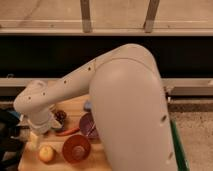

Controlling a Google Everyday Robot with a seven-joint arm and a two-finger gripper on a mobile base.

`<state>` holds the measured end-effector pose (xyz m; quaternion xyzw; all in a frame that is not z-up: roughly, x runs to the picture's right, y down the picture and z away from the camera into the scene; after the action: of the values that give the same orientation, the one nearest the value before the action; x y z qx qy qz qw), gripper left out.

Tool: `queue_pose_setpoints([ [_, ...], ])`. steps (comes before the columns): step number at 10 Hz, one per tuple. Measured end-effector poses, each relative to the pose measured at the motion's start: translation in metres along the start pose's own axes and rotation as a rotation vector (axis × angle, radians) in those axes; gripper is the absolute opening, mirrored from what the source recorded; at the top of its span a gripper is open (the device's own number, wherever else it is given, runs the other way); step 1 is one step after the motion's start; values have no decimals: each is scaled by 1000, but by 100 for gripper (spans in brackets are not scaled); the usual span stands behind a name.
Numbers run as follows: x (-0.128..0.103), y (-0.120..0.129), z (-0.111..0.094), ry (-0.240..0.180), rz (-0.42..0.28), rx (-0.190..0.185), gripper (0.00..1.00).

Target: Place apple in red bowl

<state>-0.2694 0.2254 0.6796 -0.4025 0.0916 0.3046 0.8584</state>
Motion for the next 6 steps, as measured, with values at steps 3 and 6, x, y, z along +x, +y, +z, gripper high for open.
queue_pose_setpoints([
  [3, 2, 11, 47, 51, 18, -57, 80],
  [6, 11, 19, 70, 75, 34, -110, 80],
])
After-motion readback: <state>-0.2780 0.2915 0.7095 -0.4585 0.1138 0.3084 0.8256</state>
